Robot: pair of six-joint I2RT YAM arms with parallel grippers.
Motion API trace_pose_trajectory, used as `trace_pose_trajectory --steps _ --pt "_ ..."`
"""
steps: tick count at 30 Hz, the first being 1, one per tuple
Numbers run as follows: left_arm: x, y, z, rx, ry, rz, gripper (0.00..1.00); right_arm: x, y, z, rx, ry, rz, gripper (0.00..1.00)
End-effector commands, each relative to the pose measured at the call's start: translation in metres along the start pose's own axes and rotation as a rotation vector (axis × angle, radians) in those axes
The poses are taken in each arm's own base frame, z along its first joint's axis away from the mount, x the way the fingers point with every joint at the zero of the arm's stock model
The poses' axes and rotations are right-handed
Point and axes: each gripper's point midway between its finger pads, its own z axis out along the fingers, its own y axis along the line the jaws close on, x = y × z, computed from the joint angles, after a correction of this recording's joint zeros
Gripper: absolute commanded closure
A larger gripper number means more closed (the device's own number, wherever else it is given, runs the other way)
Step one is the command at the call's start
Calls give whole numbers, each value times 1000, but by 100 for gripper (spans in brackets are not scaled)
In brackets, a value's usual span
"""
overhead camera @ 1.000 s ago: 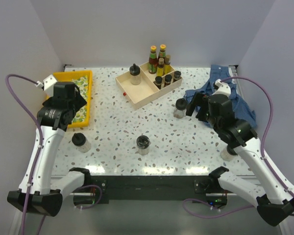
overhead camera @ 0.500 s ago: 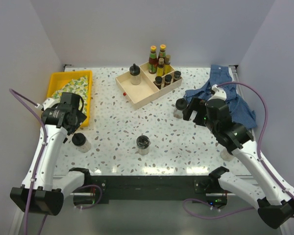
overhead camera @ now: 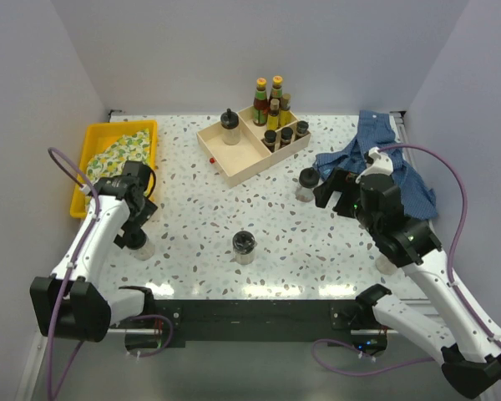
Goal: Organize the condiment bottles
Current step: Pick up the bottle from the center of the board.
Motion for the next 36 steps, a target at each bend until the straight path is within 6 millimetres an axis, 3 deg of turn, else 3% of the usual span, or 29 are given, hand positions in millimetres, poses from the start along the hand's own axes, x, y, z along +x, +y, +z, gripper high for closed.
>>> trace_pose_trajectory --steps 1,6,9,15,18,22,24,25,27,28,31,36 --pt "14 -2 19 -41 39 -39 0 -9 1 -7 -5 -33 14 2" --pt "23 -5 27 -2 48 -43 7 -12 -1 -13 -5 -44 9 2" --pt "14 -5 26 1 5 -51 16 -13 -1 -14 -6 -54 14 2" --pt "13 -7 30 7 -6 -18 19 -18 0 -18 -11 -64 2 1" --pt "22 -16 34 60 23 41 26 -20 3 -19 -23 -68 7 1" --pt "28 -16 32 55 17 64 49 -19 2 -19 -20 -64 -1 1" --pt "31 -18 25 58 0 73 58 -18 1 -20 -20 -61 0 1" --pt "33 -19 22 63 0 82 68 -18 2 -20 -27 -60 -1 1" --pt "40 -33 8 111 -15 121 75 -18 4 -22 -38 -58 -6 1" --pt "43 -37 4 114 -19 138 85 -19 5 -22 -40 -58 -11 1" --pt "52 -51 -10 127 -21 191 100 -25 6 -25 -44 -72 -16 1" --pt "40 -97 -46 211 -136 316 100 -30 10 -32 -64 -80 -28 1"
